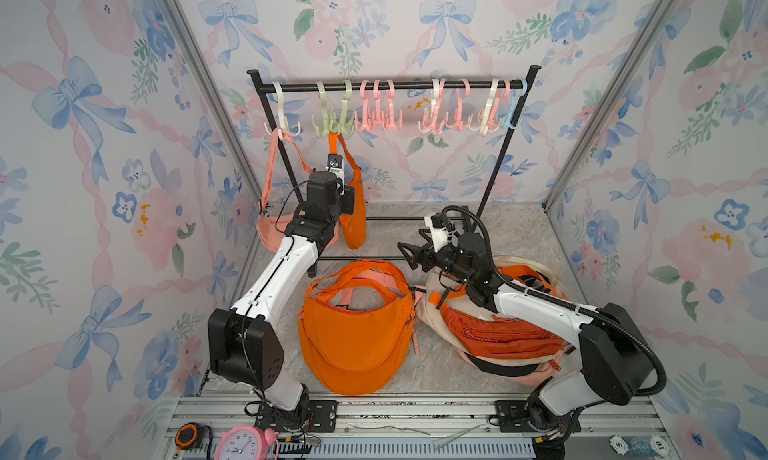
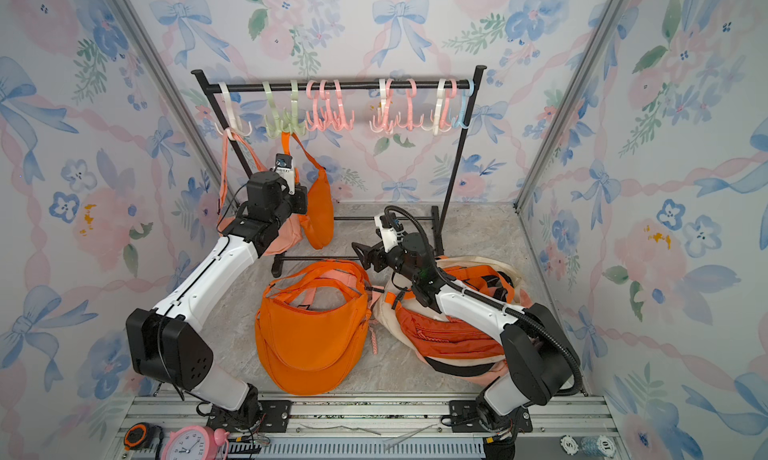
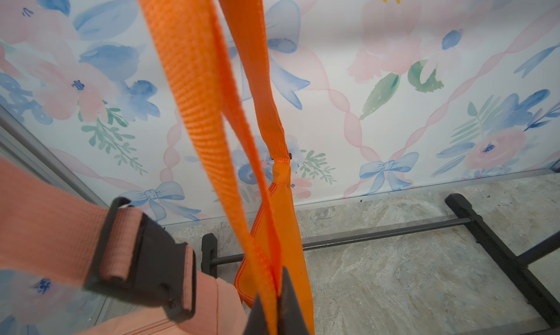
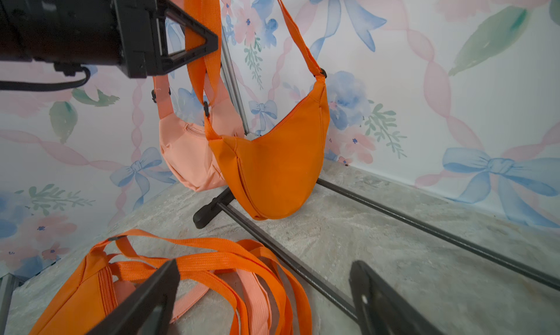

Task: Take the bag off the hook
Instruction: Pick up the bag from the hook.

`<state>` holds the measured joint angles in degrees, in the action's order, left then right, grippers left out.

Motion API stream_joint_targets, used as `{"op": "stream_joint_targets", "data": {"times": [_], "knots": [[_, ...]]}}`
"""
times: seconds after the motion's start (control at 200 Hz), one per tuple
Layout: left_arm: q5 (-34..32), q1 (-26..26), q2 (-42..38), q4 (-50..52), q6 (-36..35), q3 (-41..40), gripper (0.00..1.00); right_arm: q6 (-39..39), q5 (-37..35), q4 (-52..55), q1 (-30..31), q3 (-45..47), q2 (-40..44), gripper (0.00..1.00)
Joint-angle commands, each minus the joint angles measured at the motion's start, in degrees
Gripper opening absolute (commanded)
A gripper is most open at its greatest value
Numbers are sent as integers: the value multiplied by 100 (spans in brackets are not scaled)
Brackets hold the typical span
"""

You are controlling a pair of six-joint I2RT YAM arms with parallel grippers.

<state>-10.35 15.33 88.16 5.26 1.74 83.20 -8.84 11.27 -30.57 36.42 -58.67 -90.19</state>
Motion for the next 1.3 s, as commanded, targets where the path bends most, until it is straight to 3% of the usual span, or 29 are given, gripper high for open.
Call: {"op": "stream_joint_targets", "data": {"times": [0.0, 0.29, 0.495, 0.8, 0.89, 1.135, 1.18, 1.255, 1.295], "knots": [[210, -35, -502, -280, 80, -157, 0, 276, 543, 31, -65, -809, -428, 89], [459, -13, -1340, -369, 197, -591, 0, 100, 1231, 227, -225, -3651, -2421, 89], [484, -22, -1790, -204, 152, -697, 0, -393, 1839, 222, -303, -5833, -3873, 84], [497, -23, -2200, -109, 195, -832, 0, -427, 1543, 1542, -106, -9208, -5786, 83], [481, -22, -2233, -103, 187, -866, 0, -544, 1371, 1462, -85, -9591, -6071, 81], [513, -23, -2218, -159, 218, -857, 0, -685, 1149, 1157, -41, -9636, -6236, 46], [538, -23, -2224, -181, 222, -866, 0, -727, 1178, 1143, -34, -9646, -6246, 33], [543, -22, -2209, -200, 230, -875, 0, -849, 1193, 1113, -21, -9643, -6233, 1], [537, -24, -2182, -211, 231, -876, 0, -914, 1225, 1098, -15, -9629, -6205, 0]]}}
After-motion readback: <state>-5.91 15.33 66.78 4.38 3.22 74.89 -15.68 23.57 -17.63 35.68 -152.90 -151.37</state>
